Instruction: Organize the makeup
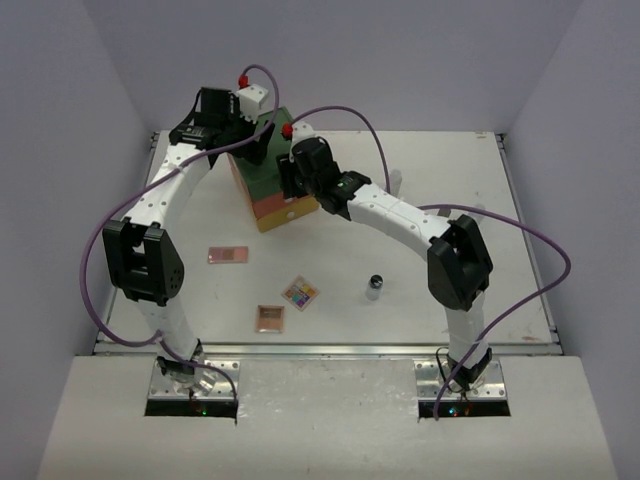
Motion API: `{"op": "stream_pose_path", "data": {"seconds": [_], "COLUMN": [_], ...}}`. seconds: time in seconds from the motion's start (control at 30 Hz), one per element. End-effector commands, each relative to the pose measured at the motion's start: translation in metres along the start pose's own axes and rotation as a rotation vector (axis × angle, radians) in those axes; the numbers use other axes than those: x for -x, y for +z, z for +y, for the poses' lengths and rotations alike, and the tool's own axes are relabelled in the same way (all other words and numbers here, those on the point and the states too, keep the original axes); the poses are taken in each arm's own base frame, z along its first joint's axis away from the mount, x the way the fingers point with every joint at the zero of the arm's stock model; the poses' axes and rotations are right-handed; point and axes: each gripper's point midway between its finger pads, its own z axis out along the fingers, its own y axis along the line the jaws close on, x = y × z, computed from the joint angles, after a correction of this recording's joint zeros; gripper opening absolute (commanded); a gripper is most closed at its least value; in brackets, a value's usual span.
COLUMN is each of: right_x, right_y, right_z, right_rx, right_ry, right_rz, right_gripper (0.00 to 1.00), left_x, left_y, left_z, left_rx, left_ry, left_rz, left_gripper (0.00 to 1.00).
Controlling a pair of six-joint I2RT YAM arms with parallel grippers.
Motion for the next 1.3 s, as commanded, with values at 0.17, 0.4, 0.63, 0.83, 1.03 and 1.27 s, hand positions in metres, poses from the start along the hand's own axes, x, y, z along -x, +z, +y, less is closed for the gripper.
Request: {"op": "stream_pose_path", "data": {"seconds": [0.17, 0.4, 0.63, 0.83, 1.03, 1.27], "right_x": [0.039, 0.033, 0.026, 0.017, 0.015, 0.009], "right_y": [0.009, 0.014, 0.02, 0.016, 0.002, -0.023], "right_z": [0.009, 0.007, 0.008, 0.007, 0.01, 0.017], "right_rx": [-0.003, -0.018, -0.01, 0.002, 0.043, 0.082], "right_ry": [0.06, 0.063, 0.059, 0.034, 0.024, -0.034], "right_rz": [-0.15, -0.151, -0.137, -0.121, -0.149, -0.148], "right_gripper": [0.44, 0.39, 0.26, 0.02, 0.0, 0.0], "left_x": [-0.014, -0.013, -0.012, -0.011, -0.01, -0.011], "left_y": [0.001, -0.001, -0.001, -0.003, -0.005, -0.005], "left_z": [0.0, 0.0, -0.002, -0.002, -0.001, 0.001], "left_rx": [0.0, -0.003, -0.012, -0.011, -0.003, 0.008], "left_ry": [-0.009, -0.008, -0.008, -0.011, -0.015, -0.014], "left_rz": [0.026, 0.023, 0.019, 0.018, 0.015, 0.019], "left_gripper": [0.89, 0.89, 0.89, 0.89, 0.89, 0.89]}}
